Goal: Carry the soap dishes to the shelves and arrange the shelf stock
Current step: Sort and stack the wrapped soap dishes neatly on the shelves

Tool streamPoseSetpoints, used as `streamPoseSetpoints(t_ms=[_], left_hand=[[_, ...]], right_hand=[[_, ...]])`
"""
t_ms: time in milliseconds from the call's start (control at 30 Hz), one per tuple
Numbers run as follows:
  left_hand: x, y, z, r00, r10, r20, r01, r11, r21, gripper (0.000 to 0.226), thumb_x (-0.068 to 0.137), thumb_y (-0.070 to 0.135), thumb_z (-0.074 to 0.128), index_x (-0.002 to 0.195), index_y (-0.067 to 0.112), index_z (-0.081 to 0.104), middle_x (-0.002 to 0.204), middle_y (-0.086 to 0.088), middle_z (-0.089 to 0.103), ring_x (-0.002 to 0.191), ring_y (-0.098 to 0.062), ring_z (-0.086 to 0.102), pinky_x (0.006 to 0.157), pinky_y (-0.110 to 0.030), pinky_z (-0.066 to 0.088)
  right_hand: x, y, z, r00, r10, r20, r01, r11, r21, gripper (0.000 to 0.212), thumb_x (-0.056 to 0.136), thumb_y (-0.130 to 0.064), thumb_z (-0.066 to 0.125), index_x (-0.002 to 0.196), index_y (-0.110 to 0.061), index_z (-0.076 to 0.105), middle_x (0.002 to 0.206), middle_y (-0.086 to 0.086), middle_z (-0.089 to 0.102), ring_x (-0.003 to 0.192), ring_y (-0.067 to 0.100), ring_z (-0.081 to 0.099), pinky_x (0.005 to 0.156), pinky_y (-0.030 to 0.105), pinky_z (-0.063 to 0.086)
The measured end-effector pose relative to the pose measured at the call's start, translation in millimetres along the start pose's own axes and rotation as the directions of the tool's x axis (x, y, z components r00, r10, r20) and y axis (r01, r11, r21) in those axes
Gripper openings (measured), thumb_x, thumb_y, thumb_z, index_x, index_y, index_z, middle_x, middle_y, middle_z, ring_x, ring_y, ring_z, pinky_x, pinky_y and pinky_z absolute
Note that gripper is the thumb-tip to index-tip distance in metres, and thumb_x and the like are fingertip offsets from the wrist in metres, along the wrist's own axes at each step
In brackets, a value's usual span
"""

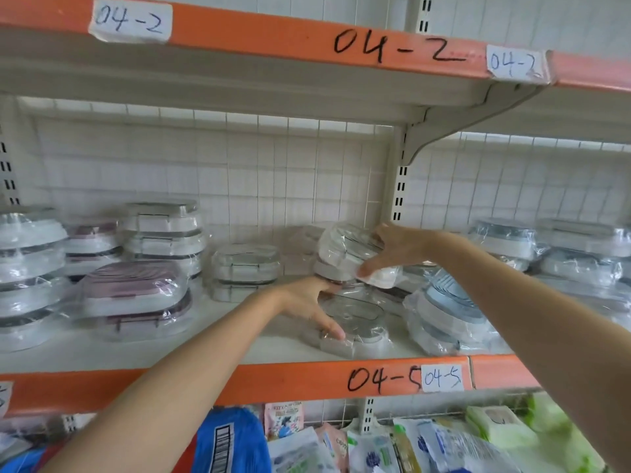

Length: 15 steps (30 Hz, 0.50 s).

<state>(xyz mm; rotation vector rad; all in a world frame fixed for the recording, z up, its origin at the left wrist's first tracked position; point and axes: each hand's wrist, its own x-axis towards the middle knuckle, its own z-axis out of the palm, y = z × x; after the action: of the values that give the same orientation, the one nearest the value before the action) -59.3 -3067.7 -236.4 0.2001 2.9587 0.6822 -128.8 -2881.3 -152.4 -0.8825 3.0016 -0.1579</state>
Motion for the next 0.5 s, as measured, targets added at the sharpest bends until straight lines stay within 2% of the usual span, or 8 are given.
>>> streamPoseSetpoints(t_ms=[100, 200, 300, 400, 500], left_hand=[[-12, -6, -9, 0.998, -0.001, -0.058, 0.0, 1.0, -0.007, 0.097, 0.067, 0.047, 0.082, 0.147, 0.018, 0.035, 0.15, 0.007, 0.037, 0.135, -0.012, 0.039, 0.106, -0.02, 0.028], [-31, -22, -29, 0.993, -0.017, -0.12, 0.015, 1.0, -0.017, 0.091, 0.068, 0.044, 0.083, 0.143, 0.016, 0.04, 0.142, 0.006, 0.044, 0.125, -0.01, 0.045, 0.099, -0.016, 0.031], [-56, -48, -55, 0.984, -0.074, -0.164, 0.065, 0.996, -0.058, 0.083, 0.063, 0.045, 0.085, 0.134, 0.02, 0.05, 0.132, 0.011, 0.052, 0.114, -0.004, 0.049, 0.099, -0.018, 0.037], [-82, -75, -76, 0.969, -0.12, -0.216, 0.107, 0.992, -0.069, 0.079, 0.058, 0.051, 0.085, 0.126, 0.025, 0.055, 0.124, 0.014, 0.057, 0.113, -0.005, 0.053, 0.102, -0.027, 0.043], [-102, -95, -92, 0.957, -0.149, -0.251, 0.142, 0.989, -0.046, 0.101, 0.046, 0.064, 0.078, 0.134, 0.022, 0.051, 0.13, 0.012, 0.053, 0.119, -0.006, 0.05, 0.107, -0.028, 0.039]], right_hand=[[13, -13, 0, 0.999, -0.031, -0.028, 0.031, 1.0, -0.002, 0.071, 0.066, -0.064, 0.072, 0.108, -0.018, 0.037, 0.094, -0.006, 0.039, 0.077, 0.009, 0.041, 0.076, 0.033, 0.042], [27, -35, -2, 0.992, -0.105, -0.071, 0.107, 0.994, 0.02, 0.064, 0.071, -0.058, 0.071, 0.111, -0.018, 0.041, 0.102, -0.001, 0.043, 0.081, 0.01, 0.045, 0.071, 0.028, 0.04], [44, -64, -1, 0.979, -0.168, -0.114, 0.17, 0.985, 0.004, 0.072, 0.074, -0.058, 0.069, 0.124, -0.014, 0.043, 0.113, 0.005, 0.041, 0.099, 0.021, 0.045, 0.086, 0.037, 0.045], [64, -94, 6, 0.971, -0.186, -0.149, 0.189, 0.982, 0.012, 0.078, 0.075, -0.056, 0.068, 0.132, -0.011, 0.04, 0.119, 0.007, 0.038, 0.106, 0.021, 0.038, 0.098, 0.039, 0.041], [84, -121, 15, 0.966, -0.198, -0.168, 0.207, 0.978, 0.037, 0.083, 0.076, -0.054, 0.069, 0.137, -0.009, 0.034, 0.129, 0.009, 0.04, 0.114, 0.023, 0.038, 0.098, 0.038, 0.037]])
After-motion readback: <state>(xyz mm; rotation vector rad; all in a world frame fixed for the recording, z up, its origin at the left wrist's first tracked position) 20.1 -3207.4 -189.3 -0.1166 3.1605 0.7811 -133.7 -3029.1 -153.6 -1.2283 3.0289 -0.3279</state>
